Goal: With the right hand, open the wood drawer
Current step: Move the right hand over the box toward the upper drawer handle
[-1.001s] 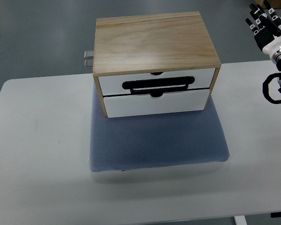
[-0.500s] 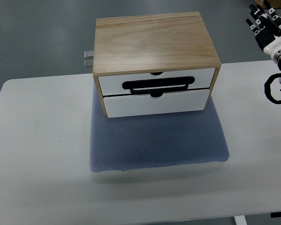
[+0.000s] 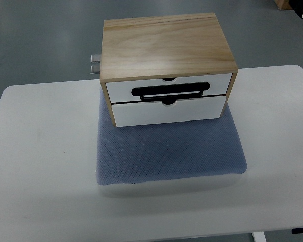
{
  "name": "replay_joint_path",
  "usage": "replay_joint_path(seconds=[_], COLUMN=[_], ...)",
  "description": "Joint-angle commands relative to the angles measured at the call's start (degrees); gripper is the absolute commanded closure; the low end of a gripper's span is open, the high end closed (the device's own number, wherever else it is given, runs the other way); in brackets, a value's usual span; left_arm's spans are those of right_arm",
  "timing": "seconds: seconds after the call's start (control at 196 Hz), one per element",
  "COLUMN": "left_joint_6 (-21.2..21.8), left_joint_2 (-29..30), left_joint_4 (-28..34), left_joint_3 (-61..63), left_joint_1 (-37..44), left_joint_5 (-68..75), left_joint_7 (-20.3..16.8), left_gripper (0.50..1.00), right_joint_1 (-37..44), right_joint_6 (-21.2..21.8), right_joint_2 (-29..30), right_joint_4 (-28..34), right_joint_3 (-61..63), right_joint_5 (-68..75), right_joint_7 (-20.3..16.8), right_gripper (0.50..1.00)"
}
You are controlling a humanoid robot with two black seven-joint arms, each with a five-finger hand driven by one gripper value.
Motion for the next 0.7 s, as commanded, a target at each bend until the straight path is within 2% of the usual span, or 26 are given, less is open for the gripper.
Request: replay_joint_path(seconds=[0.0, 0.128, 0.179, 0.184, 0.204, 0.306, 0.311, 0.419, 0.592, 0.694], left_joint_6=[0.00, 0.00, 0.00, 0.00, 0.00, 0.00, 0.00, 0.00, 0.00, 0.00], left_joint_2=[0.00, 0.00, 0.00, 0.00, 0.00, 0.00, 0.00, 0.00, 0.00, 0.00], left_joint_4=[0.00, 0.00, 0.00, 0.00, 0.00, 0.00, 0.00, 0.00, 0.00, 0.00], left_joint_3=[0.05, -0.04, -0.04, 0.05, 0.05, 0.05, -0.04, -0.04, -0.04, -0.04], left_joint_1=[-0.01, -0.01, -0.01, -0.01, -0.01, -0.01, -0.01, -0.01, -0.01, -0.01], left_joint_5=[0.00, 0.00, 0.00, 0.00, 0.00, 0.00, 0.00, 0.00, 0.00, 0.00], left_joint_7=[0.00, 0.00, 0.00, 0.00, 0.00, 0.00, 0.00, 0.00, 0.00, 0.00], left_gripper=[0.500, 0.500, 0.500, 0.500, 0.500, 0.500, 0.500, 0.500, 0.500, 0.500], right_joint_1=[6.89, 16.99, 17.00, 21.61, 23.32, 25.96, 29.18, 35.36, 40.81, 43.98], right_joint_6=[-0.03, 0.41, 0.41, 0.85, 1.29, 2.52, 4.87, 9.02, 18.69, 22.12], right_joint_2=[-2.90, -2.82, -2.82, -2.38, -2.20, -1.50, -0.37, 1.40, 5.36, 6.50], right_joint_4=[3.80, 5.99, 5.99, 6.69, 7.13, 8.10, 9.15, 10.65, 11.09, 14.43], right_joint_3=[-9.75, -24.59, -24.60, -31.04, -33.56, -37.44, -41.53, -46.49, -46.66, -46.66], right_joint_5=[-0.24, -0.41, -0.41, -0.50, -0.59, -1.20, -3.38, -11.39, -29.85, -36.01], right_joint_7=[0.19, 0.19, 0.19, 0.27, 0.27, 0.36, 0.45, 0.45, 0.36, 0.36], right_gripper=[0.556, 0.556, 0.556, 0.556, 0.556, 0.556, 0.556, 0.556, 0.558, 0.558])
